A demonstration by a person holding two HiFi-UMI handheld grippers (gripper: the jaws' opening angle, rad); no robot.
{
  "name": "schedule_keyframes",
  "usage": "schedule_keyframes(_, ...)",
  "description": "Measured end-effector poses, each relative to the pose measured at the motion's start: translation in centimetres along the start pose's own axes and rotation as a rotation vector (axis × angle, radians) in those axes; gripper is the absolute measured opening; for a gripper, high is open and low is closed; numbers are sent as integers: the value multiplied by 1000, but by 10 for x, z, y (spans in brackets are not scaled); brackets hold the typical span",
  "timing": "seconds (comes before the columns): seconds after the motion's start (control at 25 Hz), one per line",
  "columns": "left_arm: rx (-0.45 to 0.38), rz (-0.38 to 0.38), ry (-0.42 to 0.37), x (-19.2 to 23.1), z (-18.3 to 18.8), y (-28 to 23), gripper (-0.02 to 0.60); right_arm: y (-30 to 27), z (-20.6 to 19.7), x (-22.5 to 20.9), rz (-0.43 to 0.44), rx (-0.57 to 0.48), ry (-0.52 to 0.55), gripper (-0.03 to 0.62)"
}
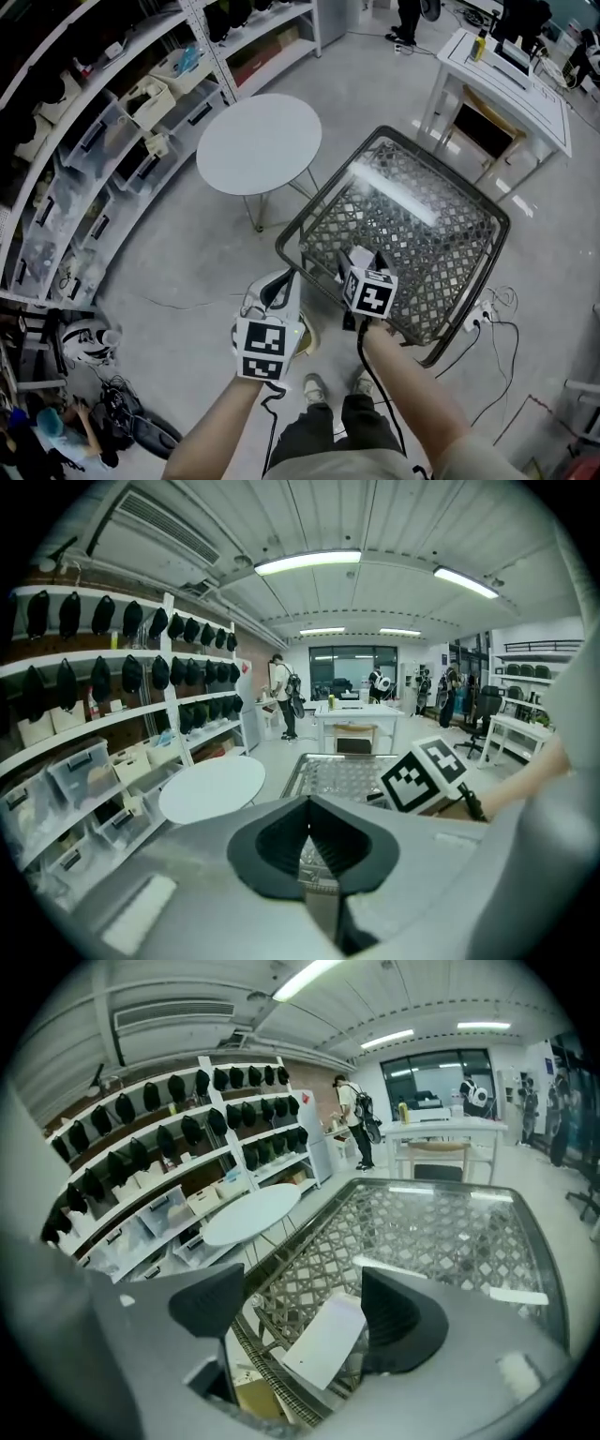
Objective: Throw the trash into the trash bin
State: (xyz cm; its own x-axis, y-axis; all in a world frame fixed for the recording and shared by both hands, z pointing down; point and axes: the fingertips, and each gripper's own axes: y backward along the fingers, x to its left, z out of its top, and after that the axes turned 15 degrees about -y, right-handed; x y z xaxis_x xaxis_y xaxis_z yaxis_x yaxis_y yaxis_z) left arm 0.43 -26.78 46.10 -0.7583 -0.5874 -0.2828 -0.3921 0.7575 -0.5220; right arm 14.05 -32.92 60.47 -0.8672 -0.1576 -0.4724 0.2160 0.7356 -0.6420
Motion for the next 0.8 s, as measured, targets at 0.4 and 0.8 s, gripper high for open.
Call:
schedule_keyframes(0.4,94,-65,33,-30,-68,-40,2,-65,-80,-61,-195,141,-88,422)
schedule_keyframes(0.8,153,-102,66,-47,-116,-24,2,-77,-94,-54,-175,185,-166,392)
